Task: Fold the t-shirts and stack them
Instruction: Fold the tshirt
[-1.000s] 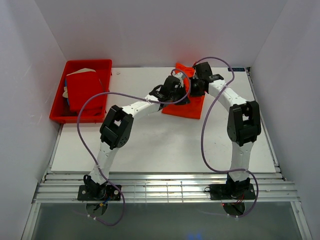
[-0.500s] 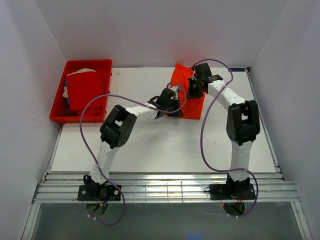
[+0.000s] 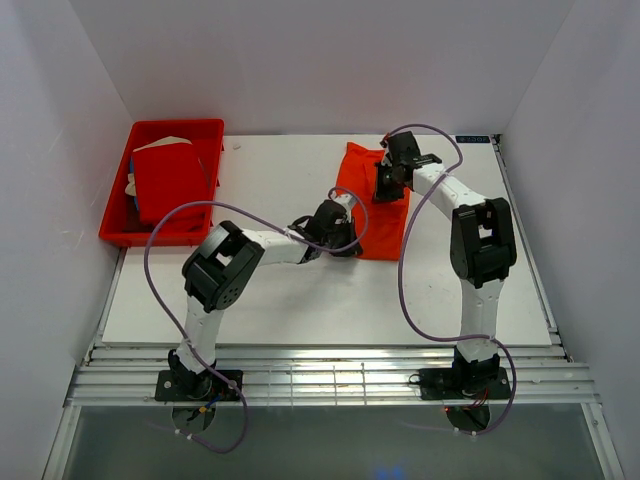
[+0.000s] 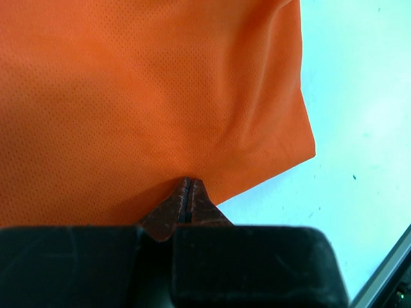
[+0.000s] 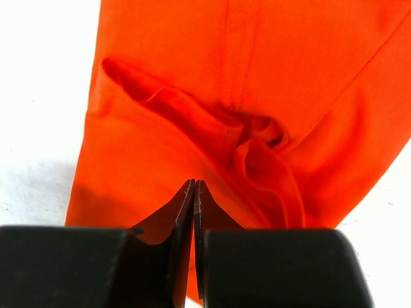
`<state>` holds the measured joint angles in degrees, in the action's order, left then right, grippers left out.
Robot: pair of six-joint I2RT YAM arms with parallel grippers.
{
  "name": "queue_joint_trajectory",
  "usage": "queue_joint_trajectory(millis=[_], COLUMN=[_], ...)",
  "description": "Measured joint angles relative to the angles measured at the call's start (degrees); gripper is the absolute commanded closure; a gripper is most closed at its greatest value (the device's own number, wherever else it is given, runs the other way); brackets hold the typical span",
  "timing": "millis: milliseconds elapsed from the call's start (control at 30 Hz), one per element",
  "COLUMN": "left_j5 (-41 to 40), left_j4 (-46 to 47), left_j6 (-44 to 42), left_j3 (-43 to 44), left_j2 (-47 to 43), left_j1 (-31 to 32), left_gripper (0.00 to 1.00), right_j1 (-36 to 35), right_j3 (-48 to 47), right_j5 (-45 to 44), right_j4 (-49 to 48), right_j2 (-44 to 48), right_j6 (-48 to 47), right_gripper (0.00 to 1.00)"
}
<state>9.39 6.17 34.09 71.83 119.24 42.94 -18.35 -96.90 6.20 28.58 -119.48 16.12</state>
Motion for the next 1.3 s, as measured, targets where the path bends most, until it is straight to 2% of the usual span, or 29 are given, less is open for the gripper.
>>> queue_joint_trajectory(millis=[367,633,1133,1300], left_j5=[-0.52,-0.96,1.79,-1.11], left_j4=[-0.79,-1.18,-3.85,-7.65], left_j6=[4.09,5.44,6.47,5.55], left_j3=[-9.11,-12.11,-12.07,-10.43], left_j2=[-7.06,-9.53,-9.94,-10.86], left_j1=[3.50,5.11,8.11,8.31], left_gripper=[1.00,1.00,1.00,1.00], right_j1=[-0.04,-0.42,-1.25,-2.67], right_j3=[9.94,11.58,11.28,13.81], right_j5=[0.09,-1.53,-1.95,-2.01], right_j4=[-1.92,-3.19,-2.82,-3.58], right_j2=[0.07,1.20,1.27,2.64], right_j6=[0.70,0.87,-0.13,-0.33], right_gripper=[0.92,0.92,0.92,0.92])
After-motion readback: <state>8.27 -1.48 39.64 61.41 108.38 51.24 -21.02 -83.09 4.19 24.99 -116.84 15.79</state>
